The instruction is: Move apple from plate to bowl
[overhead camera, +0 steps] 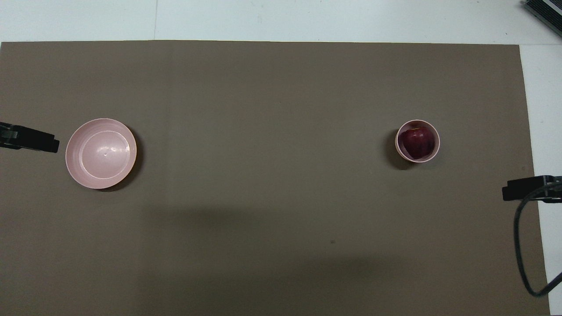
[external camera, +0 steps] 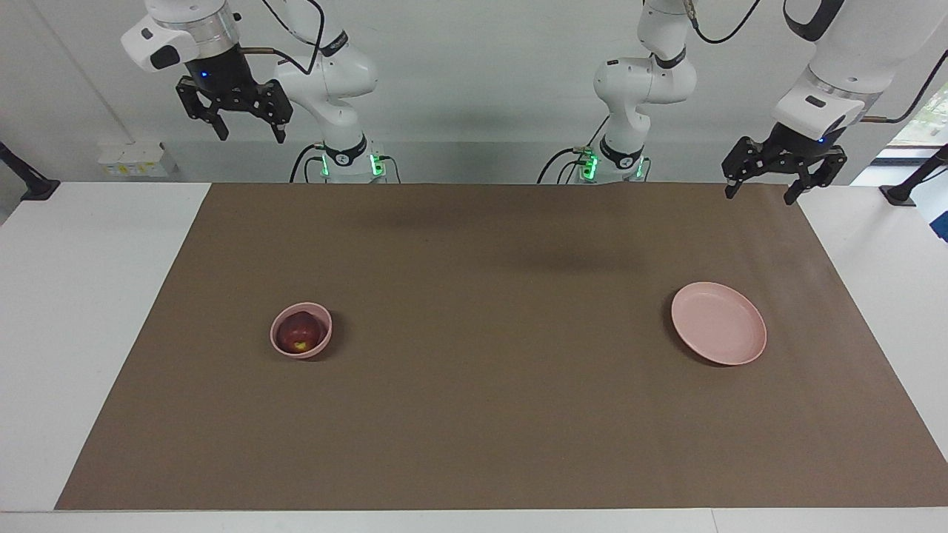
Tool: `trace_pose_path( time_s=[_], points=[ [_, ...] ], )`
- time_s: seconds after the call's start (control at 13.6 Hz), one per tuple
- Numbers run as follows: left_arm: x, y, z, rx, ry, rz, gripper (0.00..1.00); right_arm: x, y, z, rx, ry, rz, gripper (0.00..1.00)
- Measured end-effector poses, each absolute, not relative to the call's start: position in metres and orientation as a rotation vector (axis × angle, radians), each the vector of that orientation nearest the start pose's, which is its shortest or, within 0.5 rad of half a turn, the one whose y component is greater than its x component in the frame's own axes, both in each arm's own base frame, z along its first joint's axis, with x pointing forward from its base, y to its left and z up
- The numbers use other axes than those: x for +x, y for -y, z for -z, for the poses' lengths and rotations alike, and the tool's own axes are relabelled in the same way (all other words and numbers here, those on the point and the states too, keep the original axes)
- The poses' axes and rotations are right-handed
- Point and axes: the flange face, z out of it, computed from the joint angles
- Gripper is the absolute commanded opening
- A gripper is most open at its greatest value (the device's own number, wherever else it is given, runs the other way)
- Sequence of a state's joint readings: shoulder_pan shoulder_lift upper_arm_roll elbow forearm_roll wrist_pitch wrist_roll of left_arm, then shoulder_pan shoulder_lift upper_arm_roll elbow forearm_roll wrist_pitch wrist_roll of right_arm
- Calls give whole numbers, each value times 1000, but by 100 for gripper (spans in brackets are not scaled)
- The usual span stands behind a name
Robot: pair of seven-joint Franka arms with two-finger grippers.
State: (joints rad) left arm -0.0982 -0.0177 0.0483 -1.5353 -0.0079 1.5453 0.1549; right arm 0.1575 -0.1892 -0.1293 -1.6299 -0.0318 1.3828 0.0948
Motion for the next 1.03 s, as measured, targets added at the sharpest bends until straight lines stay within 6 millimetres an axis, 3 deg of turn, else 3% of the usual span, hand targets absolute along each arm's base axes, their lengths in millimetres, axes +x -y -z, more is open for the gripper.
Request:
trace_pose_path(
  time_s=[0.51, 1.03],
  points=[
    [546, 26, -649, -3133, -316, 47, 100, 481, 7, -672, -3148, -139, -98, 100],
    [540, 26, -657, -3131, -320, 20, 100, 485, 2, -684, -3164, -146, -48, 100]
  ],
)
